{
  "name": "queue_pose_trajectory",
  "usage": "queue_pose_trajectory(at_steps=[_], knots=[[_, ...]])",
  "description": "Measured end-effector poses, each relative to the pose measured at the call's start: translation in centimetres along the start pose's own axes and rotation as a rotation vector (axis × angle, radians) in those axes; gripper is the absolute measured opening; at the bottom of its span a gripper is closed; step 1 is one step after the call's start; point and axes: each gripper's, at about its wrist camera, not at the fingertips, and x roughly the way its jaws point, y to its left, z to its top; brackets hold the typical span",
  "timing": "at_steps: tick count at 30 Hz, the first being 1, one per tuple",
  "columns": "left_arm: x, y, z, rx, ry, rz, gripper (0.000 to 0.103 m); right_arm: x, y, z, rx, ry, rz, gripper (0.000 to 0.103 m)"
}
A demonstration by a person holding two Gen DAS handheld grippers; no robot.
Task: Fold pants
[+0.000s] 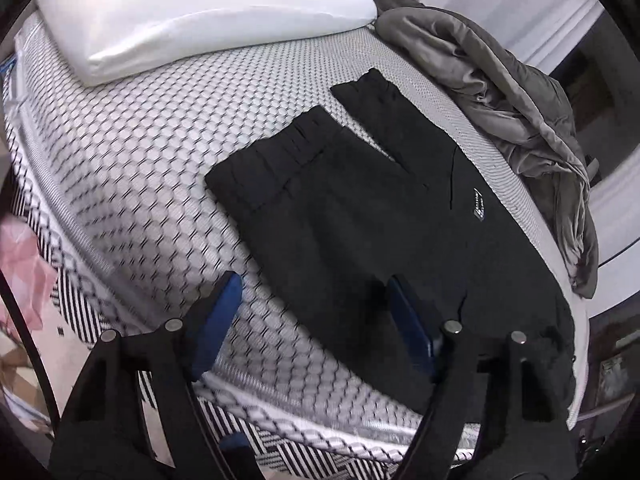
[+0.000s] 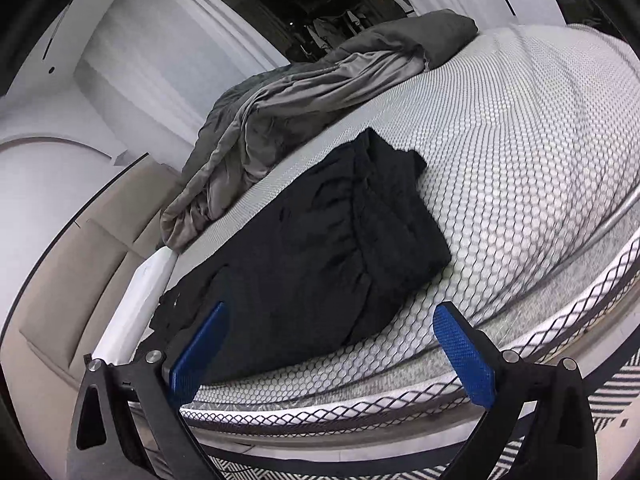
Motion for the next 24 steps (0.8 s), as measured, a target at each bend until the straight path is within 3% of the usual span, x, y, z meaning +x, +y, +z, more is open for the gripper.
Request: queue_pose_trajectory(at_steps=[1, 2, 4, 5, 6, 9, 12, 15, 16, 17, 18, 19, 22, 24], knots=[[0.1, -0.1, 0.1, 0.000, -0.010, 0.002, 0.068, 0.3, 0.0, -0.3, 0.007, -0.002, 0.013, 0.103], [0.4, -0.2, 0.3, -0.009, -0.020, 0.000, 0.058, 0.7, 0.0, -0.5, 0.014, -0.004, 0.017, 0.103], [1.0, -0.6, 0.9, -0.026, -0.030, -0.013, 0.030, 1.6, -0.3, -0.9, 0.040, 0.001, 0.012, 0.103], [1.2, -0.7, 1.1, -0.027, -0.031, -0.016, 0.006, 2.0, -0.5, -1.1, 0.057, 0.004, 0.019, 0.103], [1.0, -1.0, 1.3, -0.015, -0.048, -0.020, 0.001, 2.2, -0.8, -1.0, 0.071, 0.003, 0.026, 0.103], [-1.0, -1.6, 1.7, 0.039, -0.143, 0.004, 0.001, 3.4, -1.2, -1.2, 0.096, -0.010, -0.001, 0.103], [-2.0, -0.9, 2.3, 0.015, -0.140, -0.021, 0.001, 4.8, -2.6, -1.1, 0.150, -0.018, -0.019, 0.102], [-2.6, -0.4, 1.7, 0.022, -0.129, -0.016, 0.001, 6.6, -3.5, -0.2, 0.183, -0.038, -0.011, 0.088], [-2.5, -0.5, 1.7, 0.025, -0.126, -0.010, 0.001, 7.2, -3.7, 0.1, 0.190, -0.055, -0.021, 0.079], [-2.3, -0.6, 2.0, 0.025, -0.122, -0.006, 0.001, 7.5, -3.8, 0.5, 0.194, -0.066, -0.038, 0.053], [-2.4, -0.5, 1.9, 0.022, -0.119, -0.004, 0.001, 7.7, -3.9, 0.9, 0.198, -0.064, -0.069, 0.038], [-2.4, -0.4, 1.8, 0.018, -0.116, -0.003, 0.001, 7.7, -3.9, 1.4, 0.195, -0.049, -0.084, 0.016], [-3.0, 0.7, 0.8, 0.020, -0.092, -0.031, 0.001, 4.4, -4.3, 3.1, 0.152, -0.146, -0.095, 0.012], [-2.2, 0.8, -0.1, 0.046, -0.074, 0.006, 0.002, 3.1, -5.2, 3.7, 0.169, -0.153, -0.082, 0.013]])
